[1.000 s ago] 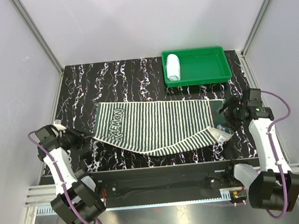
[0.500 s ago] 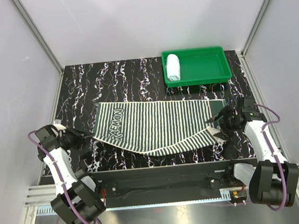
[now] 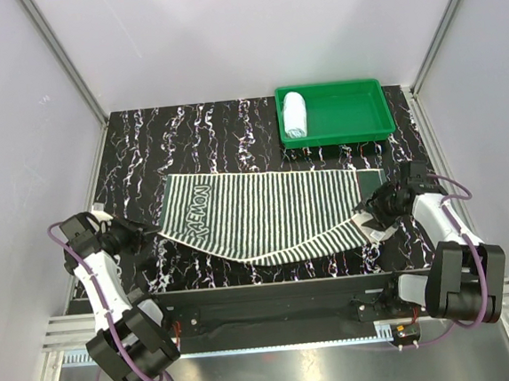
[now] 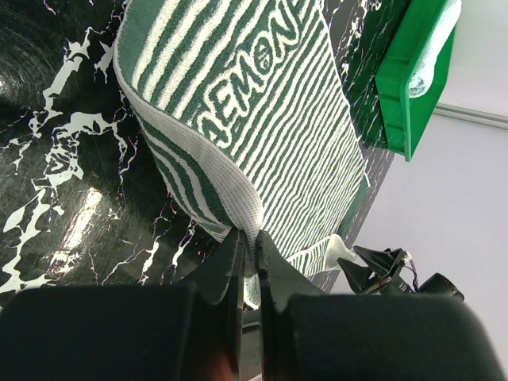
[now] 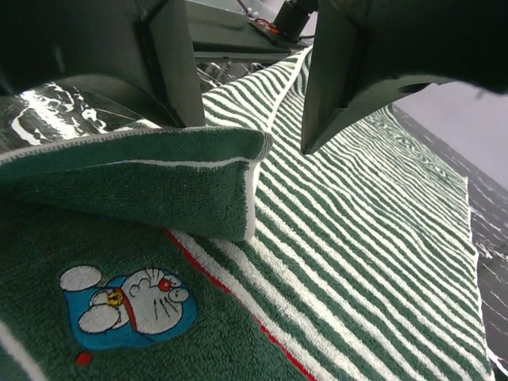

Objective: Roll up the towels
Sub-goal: Fold the towel

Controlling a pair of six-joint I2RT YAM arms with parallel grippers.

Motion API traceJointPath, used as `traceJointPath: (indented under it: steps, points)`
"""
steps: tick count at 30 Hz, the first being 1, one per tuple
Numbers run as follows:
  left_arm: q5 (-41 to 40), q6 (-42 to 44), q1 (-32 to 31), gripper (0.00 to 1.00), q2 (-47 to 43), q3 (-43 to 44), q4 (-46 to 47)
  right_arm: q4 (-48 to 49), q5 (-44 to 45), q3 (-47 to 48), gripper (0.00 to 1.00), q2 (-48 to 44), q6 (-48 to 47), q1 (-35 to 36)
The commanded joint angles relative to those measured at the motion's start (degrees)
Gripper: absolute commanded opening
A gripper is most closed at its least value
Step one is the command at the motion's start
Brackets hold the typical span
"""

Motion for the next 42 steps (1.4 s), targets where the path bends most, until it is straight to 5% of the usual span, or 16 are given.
traceJointPath:
  steps: [1,5,15,33,42]
  points:
    - [1.8,0.3,0.3,0.04,-0.6,0.3,2.1,-0.2,3.2,2.4,0.59,-0.5,-1.1,-0.2]
    - [1.7,0.3,0.3,0.04,-0.9,0.3,2.1,-2.0,5.6,2.6,0.77,-1.6,-1.5,-0.7]
    - [2.1,0.4,0.3,0.04,-1.2,0.3,2.3,-3.9,6.8,2.2,0.75,-3.8,-1.0,-4.1]
    - [2.8,0.9,0.3,0.03,-1.1,0.4,2.2,-2.4,4.7,-1.0,0.03,-4.5,-1.2,-4.2]
    - [1.9,1.8,0.1,0.0,-1.5,1.9,0.5,-9.3,8.8,6.4,0.0,-10.7,-2.1,-5.0]
